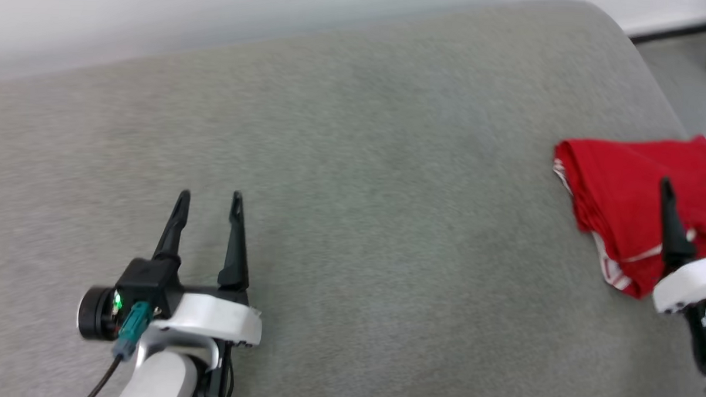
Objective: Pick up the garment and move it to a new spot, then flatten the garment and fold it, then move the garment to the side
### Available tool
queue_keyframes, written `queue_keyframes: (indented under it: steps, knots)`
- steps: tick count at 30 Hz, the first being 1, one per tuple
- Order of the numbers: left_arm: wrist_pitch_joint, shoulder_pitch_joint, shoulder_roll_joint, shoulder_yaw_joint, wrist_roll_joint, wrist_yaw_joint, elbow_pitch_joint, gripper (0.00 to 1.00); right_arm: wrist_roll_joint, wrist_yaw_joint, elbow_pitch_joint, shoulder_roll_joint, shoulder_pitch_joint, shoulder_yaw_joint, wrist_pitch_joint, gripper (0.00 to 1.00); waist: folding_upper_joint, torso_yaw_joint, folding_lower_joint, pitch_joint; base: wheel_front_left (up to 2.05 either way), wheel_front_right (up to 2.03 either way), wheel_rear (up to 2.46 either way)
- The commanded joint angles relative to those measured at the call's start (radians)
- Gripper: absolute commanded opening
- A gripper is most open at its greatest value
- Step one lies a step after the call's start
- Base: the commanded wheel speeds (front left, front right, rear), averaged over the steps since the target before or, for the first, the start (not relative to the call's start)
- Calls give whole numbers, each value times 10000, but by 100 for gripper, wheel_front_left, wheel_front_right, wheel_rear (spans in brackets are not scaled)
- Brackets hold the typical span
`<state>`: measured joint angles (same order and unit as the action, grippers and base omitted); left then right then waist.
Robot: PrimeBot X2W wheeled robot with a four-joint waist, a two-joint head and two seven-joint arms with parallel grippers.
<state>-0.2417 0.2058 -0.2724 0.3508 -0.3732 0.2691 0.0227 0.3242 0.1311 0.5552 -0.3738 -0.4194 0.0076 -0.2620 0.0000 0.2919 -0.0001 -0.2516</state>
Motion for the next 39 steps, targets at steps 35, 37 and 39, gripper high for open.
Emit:
queue_keyframes:
  steps: [35,37,39]
  knots:
    - [-255,-2693,-239,-945,-65,-414,666,100,-1618,-5,-6218,2494,4895,-228,2372,100,0,-2232,1,2819,0,0,0]
    - [-256,-2665,-254,-922,-31,-408,684,100,-1660,-5,-6270,2454,4833,-182,2380,100,0,-2200,1,2815,0,0,0]
    - [-254,-2641,-265,-928,-28,-411,699,100,-1663,-5,-6288,2442,4785,-135,2399,100,0,-2172,1,2806,0,0,0]
